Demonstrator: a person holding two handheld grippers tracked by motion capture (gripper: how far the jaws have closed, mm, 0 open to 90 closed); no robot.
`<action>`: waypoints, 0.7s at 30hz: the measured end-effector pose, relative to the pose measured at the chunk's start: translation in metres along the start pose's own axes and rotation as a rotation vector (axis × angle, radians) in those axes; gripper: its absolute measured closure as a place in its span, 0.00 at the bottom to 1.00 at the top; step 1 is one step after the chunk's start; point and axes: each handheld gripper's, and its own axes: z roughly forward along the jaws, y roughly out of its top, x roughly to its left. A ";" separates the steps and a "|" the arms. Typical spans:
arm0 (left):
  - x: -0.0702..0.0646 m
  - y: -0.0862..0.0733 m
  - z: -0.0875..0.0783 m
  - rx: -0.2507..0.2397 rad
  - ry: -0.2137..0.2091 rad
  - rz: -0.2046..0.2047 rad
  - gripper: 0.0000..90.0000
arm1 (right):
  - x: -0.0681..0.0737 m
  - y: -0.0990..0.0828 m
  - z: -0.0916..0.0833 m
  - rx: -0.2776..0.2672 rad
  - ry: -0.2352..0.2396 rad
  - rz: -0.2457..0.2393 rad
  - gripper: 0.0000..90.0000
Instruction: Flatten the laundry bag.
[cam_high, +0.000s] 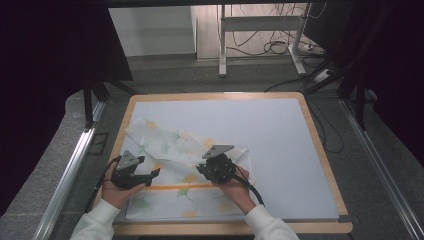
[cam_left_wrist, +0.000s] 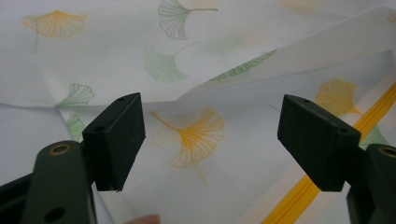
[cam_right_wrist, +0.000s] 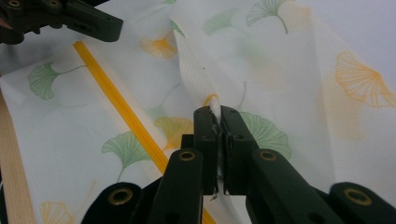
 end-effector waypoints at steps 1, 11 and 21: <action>0.000 0.000 0.000 0.000 0.001 0.000 0.26 | -0.001 0.000 0.000 -0.001 -0.002 0.004 0.95; 0.000 0.000 0.000 0.004 -0.004 0.004 0.26 | -0.013 0.001 -0.004 -0.024 -0.027 0.025 0.96; 0.000 0.000 0.001 0.010 -0.009 0.005 0.26 | -0.024 0.002 -0.006 -0.041 -0.040 0.041 0.96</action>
